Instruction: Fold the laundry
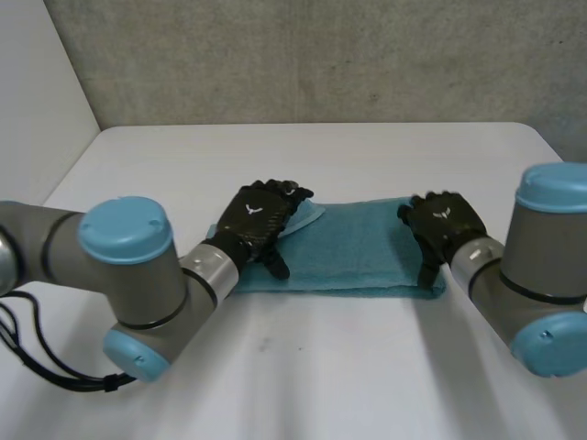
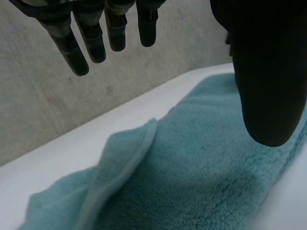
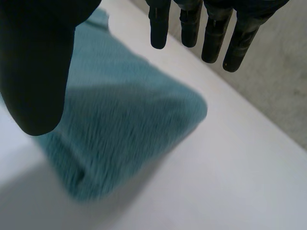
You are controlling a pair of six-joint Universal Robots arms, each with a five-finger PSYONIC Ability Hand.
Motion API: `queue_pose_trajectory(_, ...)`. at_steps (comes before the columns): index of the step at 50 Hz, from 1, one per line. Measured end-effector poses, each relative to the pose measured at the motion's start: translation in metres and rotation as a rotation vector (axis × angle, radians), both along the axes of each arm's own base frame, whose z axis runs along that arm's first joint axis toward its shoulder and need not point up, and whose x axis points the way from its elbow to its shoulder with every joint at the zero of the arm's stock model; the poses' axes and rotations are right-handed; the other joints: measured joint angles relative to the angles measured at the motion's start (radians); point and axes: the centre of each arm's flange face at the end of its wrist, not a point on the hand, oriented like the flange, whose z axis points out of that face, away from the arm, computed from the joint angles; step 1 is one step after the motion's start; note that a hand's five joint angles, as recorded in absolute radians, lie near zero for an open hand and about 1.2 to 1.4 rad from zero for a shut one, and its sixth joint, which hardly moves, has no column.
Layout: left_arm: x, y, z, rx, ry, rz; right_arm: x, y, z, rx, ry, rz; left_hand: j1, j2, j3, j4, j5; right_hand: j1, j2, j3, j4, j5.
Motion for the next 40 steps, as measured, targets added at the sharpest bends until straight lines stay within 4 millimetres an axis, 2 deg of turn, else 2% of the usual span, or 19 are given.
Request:
queue_pose_trajectory(1,-0.004,-0.003,-0.005,0.003,-0.005,-0.003,-0.006,-0.001,-0.007,0.019,0.003,-0.004,0.000,0.000,0.000,0.000,0.000,0.000,0.001,0.003,0.000,0.000)
queue_pose_trajectory(3,-0.004,-0.003,-0.005,0.003,-0.005,-0.003,-0.006,-0.001,-0.007,0.019,0.003,-0.004,0.000,0.000,0.000,0.000,0.000,0.000,0.001,0.003,0.000,0.000)
queue_pose_trajectory(4,-0.009,-0.017,-0.012,-0.005,-0.005,0.017,-0.014,-0.001,-0.018,0.041,0.002,-0.003,0.000,0.000,0.000,0.000,0.000,0.023,0.051,0.058,0.042,0.045)
queue_pose_trajectory(9,-0.009,-0.047,-0.017,-0.039,0.002,0.100,-0.022,-0.001,-0.030,0.037,-0.011,-0.005,0.000,0.000,0.000,0.000,0.000,0.108,0.137,0.156,0.138,0.124)
queue_pose_trajectory(13,0.004,-0.076,-0.017,-0.078,-0.008,0.199,-0.027,-0.002,-0.037,0.023,-0.018,-0.016,0.000,0.000,0.000,0.001,0.000,0.187,0.225,0.242,0.225,0.204)
queue_pose_trajectory(17,0.014,-0.090,-0.017,-0.110,-0.038,0.260,-0.030,-0.003,-0.040,0.016,-0.018,-0.025,0.004,0.002,0.001,0.003,0.000,0.289,0.356,0.364,0.345,0.315)
queue_pose_trajectory(20,0.024,-0.098,-0.019,-0.147,-0.098,0.323,-0.033,-0.005,-0.042,0.010,-0.017,-0.034,0.004,0.002,0.000,0.003,0.000,0.414,0.537,0.541,0.513,0.481)
queue_pose_trajectory(23,0.026,-0.098,-0.020,-0.154,-0.114,0.336,-0.033,-0.006,-0.042,0.008,-0.017,-0.036,0.004,0.002,0.000,0.003,0.000,0.414,0.537,0.541,0.513,0.481)
queue_pose_trajectory(24,0.031,-0.099,-0.022,-0.173,-0.169,0.373,-0.035,-0.008,-0.043,0.002,-0.016,-0.044,0.004,0.002,0.000,0.002,0.000,0.559,0.753,0.758,0.739,0.694)
queue_pose_trajectory(25,0.033,-0.098,-0.023,-0.177,-0.182,0.380,-0.036,-0.009,-0.043,-0.001,-0.015,-0.046,0.004,0.002,0.000,0.002,0.000,0.559,0.753,0.758,0.739,0.694)
queue_pose_trajectory(26,0.035,-0.096,-0.023,-0.184,-0.210,0.395,-0.038,-0.011,-0.044,-0.007,-0.014,-0.051,0.002,0.001,0.000,0.001,0.000,0.649,0.901,0.904,0.889,0.830)
queue_pose_trajectory(30,0.039,-0.089,-0.017,-0.194,-0.235,0.406,-0.043,-0.014,-0.043,-0.019,-0.007,-0.063,0.000,0.000,0.000,0.000,0.000,0.678,0.952,0.957,0.945,0.885)
queue_pose_trajectory(31,0.040,-0.085,-0.013,-0.196,-0.236,0.406,-0.046,-0.016,-0.041,-0.026,-0.001,-0.069,0.000,0.000,0.000,0.000,0.000,0.768,0.957,0.966,0.957,0.913)
queue_pose_trajectory(34,0.041,-0.076,-0.004,-0.201,-0.229,0.402,-0.054,-0.018,-0.034,-0.049,0.011,-0.087,0.000,0.000,0.000,0.000,0.000,0.781,0.957,0.966,0.958,0.923)
queue_pose_trajectory(40,0.043,-0.047,0.026,-0.211,-0.180,0.376,-0.078,-0.025,-0.001,-0.137,0.037,-0.144,0.000,0.000,0.000,0.000,0.000,0.781,0.957,0.967,0.958,0.926)
